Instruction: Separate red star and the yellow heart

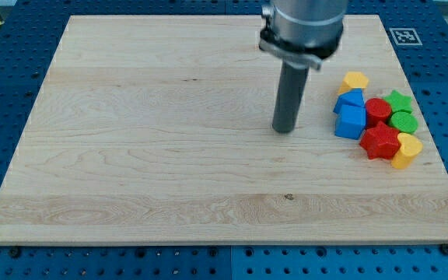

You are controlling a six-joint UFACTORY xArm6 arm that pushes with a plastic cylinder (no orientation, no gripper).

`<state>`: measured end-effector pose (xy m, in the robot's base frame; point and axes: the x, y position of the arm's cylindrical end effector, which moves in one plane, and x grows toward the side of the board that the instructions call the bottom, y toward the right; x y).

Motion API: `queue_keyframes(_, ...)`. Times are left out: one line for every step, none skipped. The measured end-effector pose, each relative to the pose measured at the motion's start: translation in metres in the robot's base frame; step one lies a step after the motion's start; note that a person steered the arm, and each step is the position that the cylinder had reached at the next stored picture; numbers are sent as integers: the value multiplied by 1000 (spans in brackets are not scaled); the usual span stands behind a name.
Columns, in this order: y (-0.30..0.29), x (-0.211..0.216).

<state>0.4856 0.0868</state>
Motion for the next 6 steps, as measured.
queue_keyframes(31,75)
queue_keyframes(107,109)
queue_keyframes(217,87)
queue_keyframes(258,53)
queue_keyframes(258,35)
queue_keyframes(244,10)
